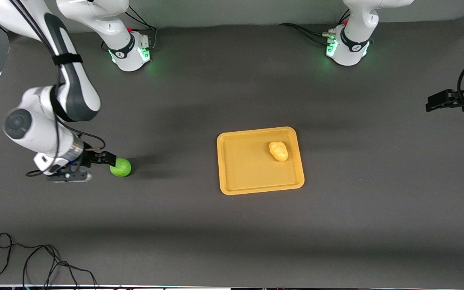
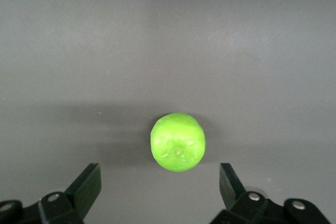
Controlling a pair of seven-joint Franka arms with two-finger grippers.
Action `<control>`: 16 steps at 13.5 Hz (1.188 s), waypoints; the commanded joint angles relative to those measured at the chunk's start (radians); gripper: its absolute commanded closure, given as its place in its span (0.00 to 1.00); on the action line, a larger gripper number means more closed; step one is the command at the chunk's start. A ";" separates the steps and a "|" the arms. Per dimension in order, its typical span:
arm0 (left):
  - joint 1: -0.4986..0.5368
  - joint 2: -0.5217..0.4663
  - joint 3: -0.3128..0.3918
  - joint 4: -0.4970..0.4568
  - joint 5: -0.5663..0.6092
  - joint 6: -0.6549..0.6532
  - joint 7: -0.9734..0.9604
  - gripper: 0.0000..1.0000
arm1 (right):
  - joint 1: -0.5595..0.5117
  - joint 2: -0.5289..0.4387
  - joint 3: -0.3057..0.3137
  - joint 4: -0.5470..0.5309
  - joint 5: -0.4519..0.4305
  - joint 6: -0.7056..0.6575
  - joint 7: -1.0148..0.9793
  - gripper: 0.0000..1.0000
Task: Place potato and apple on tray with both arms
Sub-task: 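Close the right gripper on the green apple and lift it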
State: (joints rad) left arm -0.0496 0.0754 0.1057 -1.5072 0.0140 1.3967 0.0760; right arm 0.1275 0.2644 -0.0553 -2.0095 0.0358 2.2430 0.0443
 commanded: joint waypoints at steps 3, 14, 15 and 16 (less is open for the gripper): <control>-0.119 -0.054 0.117 -0.084 -0.008 0.070 0.021 0.06 | 0.003 0.085 -0.009 -0.052 0.013 0.131 0.011 0.00; -0.116 -0.071 0.111 -0.067 -0.046 0.054 -0.015 0.08 | -0.003 0.164 -0.015 -0.115 0.013 0.282 -0.003 0.20; -0.116 -0.071 0.111 -0.067 -0.026 0.054 -0.016 0.08 | -0.003 0.164 -0.015 -0.113 0.013 0.282 -0.003 0.36; -0.116 -0.072 0.111 -0.067 -0.013 0.056 -0.016 0.08 | -0.003 0.162 -0.015 -0.115 0.013 0.280 -0.003 0.48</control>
State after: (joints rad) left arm -0.1509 0.0220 0.2081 -1.5539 -0.0285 1.4446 0.0803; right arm 0.1217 0.4260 -0.0675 -2.1214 0.0361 2.5078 0.0444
